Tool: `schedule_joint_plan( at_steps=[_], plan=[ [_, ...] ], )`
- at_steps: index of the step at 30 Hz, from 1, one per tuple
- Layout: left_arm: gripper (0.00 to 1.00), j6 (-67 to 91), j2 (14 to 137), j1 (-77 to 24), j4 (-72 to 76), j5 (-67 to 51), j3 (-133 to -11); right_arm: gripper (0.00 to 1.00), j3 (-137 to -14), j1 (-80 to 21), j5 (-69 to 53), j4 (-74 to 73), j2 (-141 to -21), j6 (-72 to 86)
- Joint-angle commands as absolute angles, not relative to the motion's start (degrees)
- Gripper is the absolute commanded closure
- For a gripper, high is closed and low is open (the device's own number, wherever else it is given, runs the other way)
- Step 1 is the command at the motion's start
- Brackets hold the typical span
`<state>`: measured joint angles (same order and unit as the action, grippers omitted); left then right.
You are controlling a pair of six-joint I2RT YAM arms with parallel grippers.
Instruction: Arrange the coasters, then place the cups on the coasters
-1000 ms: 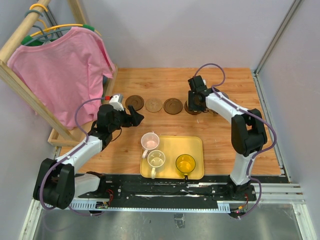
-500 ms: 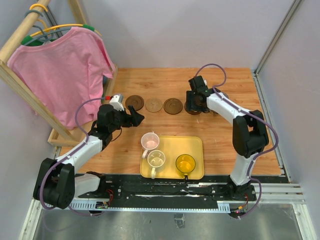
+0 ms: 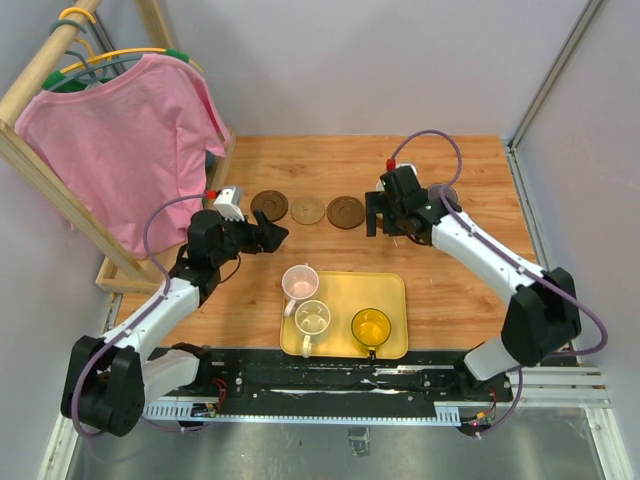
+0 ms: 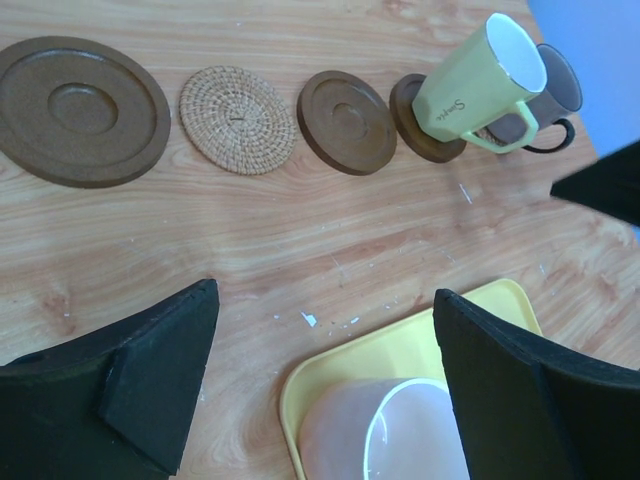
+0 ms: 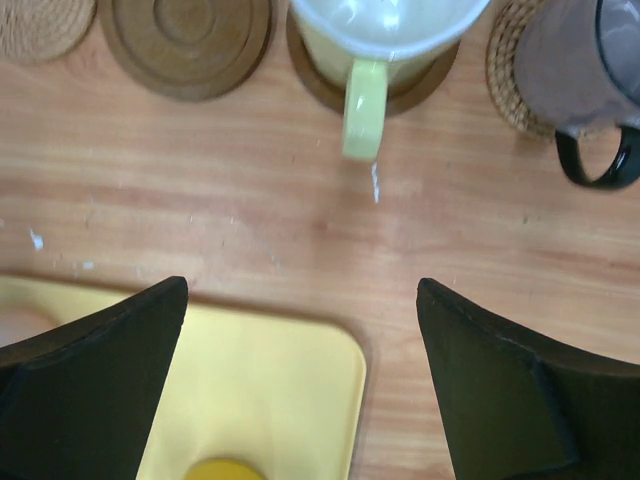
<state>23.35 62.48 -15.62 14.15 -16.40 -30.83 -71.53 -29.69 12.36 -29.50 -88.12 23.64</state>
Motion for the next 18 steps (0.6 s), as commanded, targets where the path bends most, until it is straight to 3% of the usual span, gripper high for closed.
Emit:
schedule_joint_plan(
  at_steps=[1,18],
  plan=[
    [0.08,23.0,59.3,-16.0,13.7,-17.4,-30.1,0.02,-64.8,-34.8,14.8,-31.9,-80.6,24.7],
    [0.07,25.8,52.2,-16.5,11.9,-18.1,-24.7,0.01,-46.4,-57.8,17.8,-42.4,-54.1,38.9]
  ],
)
